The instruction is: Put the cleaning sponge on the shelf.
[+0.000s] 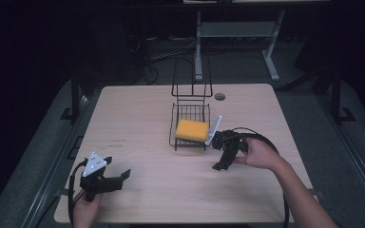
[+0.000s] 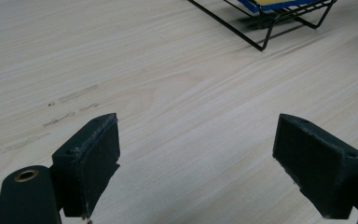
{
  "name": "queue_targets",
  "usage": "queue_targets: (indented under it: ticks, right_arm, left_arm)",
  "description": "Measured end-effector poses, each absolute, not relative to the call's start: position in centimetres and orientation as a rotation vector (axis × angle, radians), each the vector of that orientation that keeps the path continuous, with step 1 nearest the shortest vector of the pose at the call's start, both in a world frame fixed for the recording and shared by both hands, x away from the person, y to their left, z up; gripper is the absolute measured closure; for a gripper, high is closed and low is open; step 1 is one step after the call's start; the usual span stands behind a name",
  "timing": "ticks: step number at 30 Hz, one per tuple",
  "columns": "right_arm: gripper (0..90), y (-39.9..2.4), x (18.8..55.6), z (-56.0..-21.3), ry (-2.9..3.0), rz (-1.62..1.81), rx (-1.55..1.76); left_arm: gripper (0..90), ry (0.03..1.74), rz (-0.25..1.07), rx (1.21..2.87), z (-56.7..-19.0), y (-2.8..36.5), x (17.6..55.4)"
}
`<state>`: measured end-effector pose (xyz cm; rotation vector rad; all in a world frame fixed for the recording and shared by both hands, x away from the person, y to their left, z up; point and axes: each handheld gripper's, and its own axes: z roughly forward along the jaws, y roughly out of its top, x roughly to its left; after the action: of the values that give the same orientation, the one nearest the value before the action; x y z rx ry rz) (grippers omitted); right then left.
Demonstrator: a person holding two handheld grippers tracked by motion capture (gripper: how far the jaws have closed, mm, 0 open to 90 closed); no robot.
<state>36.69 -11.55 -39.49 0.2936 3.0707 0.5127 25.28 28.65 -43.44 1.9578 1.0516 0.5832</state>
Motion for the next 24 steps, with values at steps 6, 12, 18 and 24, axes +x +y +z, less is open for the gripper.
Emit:
queue_targets:
  ticks: [6, 12, 18, 24]
  right_arm:
    - [17.5, -12.3, 36.3, -39.6, 3.061, 0.518, 0.299]
    - [17.5, -13.0, 35.8, -39.7, 3.054, 0.517, 0.322]
    - [17.5, -13.8, 35.3, -39.9, 3.050, 0.514, 0.333]
    - [17.5, -14.4, 34.7, -40.2, 3.047, 0.518, 0.336]
  left_arm:
    - [14.1, 1.047, 0.581, 1.961, -43.5, 28.4, 25.4]
    - [14.1, 1.042, 0.577, 1.968, -43.5, 28.3, 25.4]
    - [14.1, 1.043, 0.579, 1.971, -43.6, 28.3, 25.4]
    - [14.1, 1.041, 0.577, 1.973, -43.6, 28.3, 25.4]
